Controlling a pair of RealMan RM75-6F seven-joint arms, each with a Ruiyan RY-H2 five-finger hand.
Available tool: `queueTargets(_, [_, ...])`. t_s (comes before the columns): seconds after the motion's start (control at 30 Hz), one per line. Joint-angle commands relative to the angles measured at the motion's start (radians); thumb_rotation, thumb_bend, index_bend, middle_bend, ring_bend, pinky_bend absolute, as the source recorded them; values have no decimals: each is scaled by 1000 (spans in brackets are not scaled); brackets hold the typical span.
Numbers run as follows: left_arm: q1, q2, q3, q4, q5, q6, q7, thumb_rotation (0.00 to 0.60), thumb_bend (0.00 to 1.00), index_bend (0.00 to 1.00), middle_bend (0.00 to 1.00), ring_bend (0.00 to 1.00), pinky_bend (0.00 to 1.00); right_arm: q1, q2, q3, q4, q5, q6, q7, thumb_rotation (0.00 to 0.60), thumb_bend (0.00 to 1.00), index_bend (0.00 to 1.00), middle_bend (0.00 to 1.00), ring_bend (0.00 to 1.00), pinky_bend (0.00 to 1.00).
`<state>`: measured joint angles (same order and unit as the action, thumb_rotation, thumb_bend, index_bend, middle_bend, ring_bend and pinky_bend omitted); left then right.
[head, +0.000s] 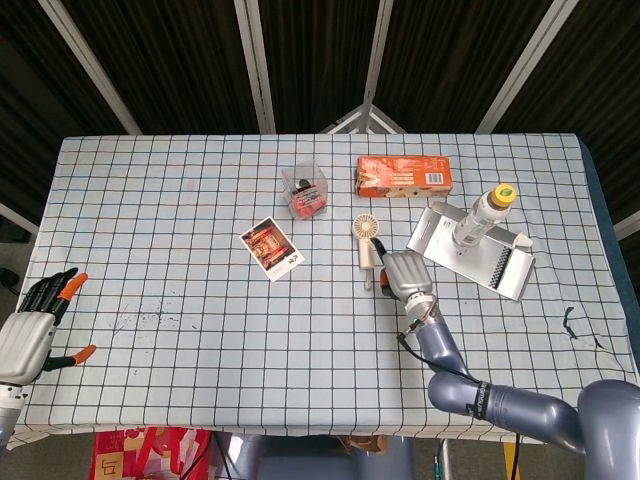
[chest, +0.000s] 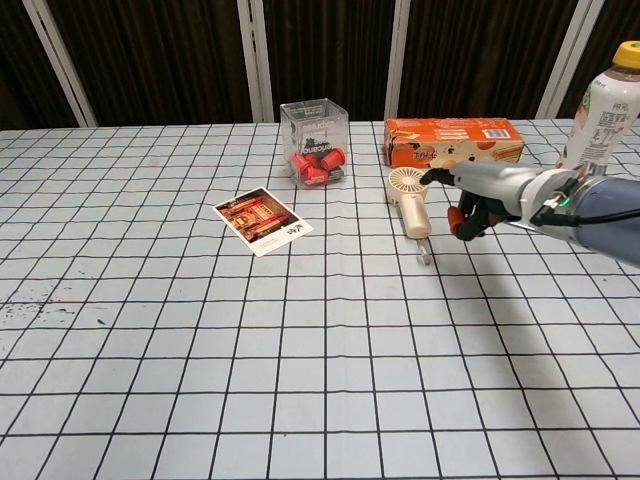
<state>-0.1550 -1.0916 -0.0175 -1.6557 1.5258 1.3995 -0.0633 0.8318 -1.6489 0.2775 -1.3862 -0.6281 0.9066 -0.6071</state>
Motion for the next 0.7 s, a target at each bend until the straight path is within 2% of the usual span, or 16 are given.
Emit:
queueTargets(0.03, [-1, 0, -1, 1, -3, -2, -1, 600, 38, 0, 0, 0, 0, 17, -19, 4, 29, 13, -7, 0, 600, 788, 0, 833, 922, 910])
queueTargets(0.7, [-7, 2, -2, -2, -11, -13, -7, 600, 38, 0, 0, 0, 0, 45, -46, -18, 71, 48, -8, 4, 600, 788, 0, 833, 922, 910])
